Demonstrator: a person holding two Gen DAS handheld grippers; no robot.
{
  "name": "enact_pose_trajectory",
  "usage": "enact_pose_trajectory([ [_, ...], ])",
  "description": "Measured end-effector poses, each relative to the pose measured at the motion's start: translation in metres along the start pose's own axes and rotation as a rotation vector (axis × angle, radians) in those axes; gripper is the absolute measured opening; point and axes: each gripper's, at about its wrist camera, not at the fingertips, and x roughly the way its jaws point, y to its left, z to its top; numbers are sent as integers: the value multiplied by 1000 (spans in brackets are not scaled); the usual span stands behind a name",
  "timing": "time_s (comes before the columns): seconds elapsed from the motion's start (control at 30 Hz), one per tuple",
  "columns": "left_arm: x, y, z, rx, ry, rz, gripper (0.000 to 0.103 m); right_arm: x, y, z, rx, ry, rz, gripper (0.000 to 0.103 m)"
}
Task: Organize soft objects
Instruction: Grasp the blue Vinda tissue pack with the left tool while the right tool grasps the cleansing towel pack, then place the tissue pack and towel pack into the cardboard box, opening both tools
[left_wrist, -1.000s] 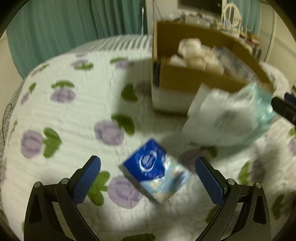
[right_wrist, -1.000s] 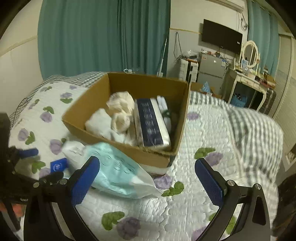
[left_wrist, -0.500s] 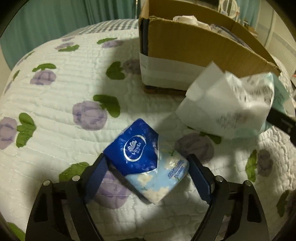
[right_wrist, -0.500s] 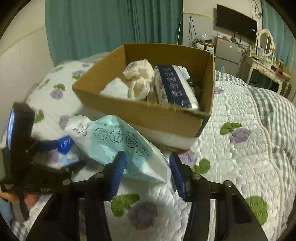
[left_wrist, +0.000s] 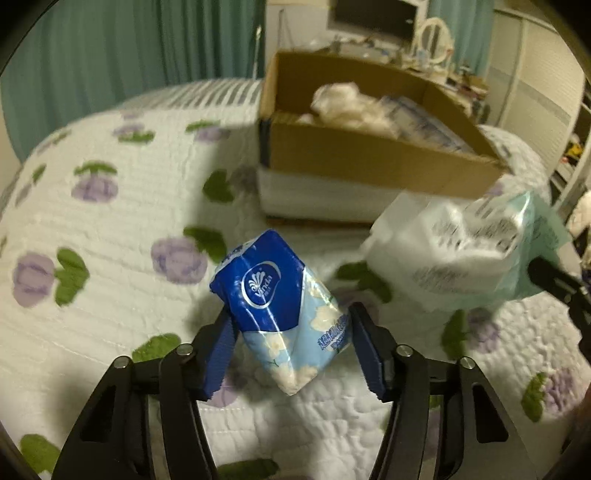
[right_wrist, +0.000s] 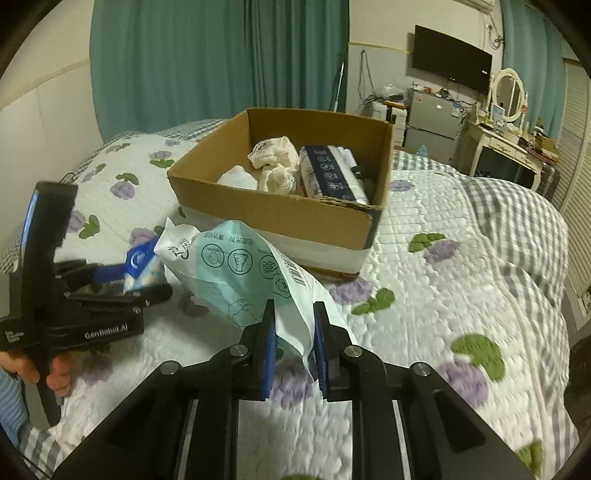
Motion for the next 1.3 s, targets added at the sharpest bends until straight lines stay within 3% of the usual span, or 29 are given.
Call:
enact_pose_trajectory([
  [0.3, -65, -13, 25, 52, -108, -35, 57, -58, -1, 2, 18, -85, -26, 16],
  [0.5, -86, -11, 55, 52, -153, -56, 57, -102, -11, 30, 13, -189, -59, 15],
  [0.67, -85, -14, 92, 73, -190, -50, 58, -116, -30, 68, 31, -252, -73, 15],
  [0.93, -34, -19, 152, 61, -207, -30, 64, -91, -55, 127, 33, -294, -81, 15],
  [1.1, 11, -23, 169, 99, -172, 5, 81, -62, -64, 145, 29, -294, -71, 15],
  [1.17, 20, -21, 173, 89, -177, 20, 82, -47, -66, 150, 30, -282, -65, 15],
  [1.3, 26, -9, 177, 62, -186, -28, 82, -13, -68, 163, 24, -258, -43, 15],
])
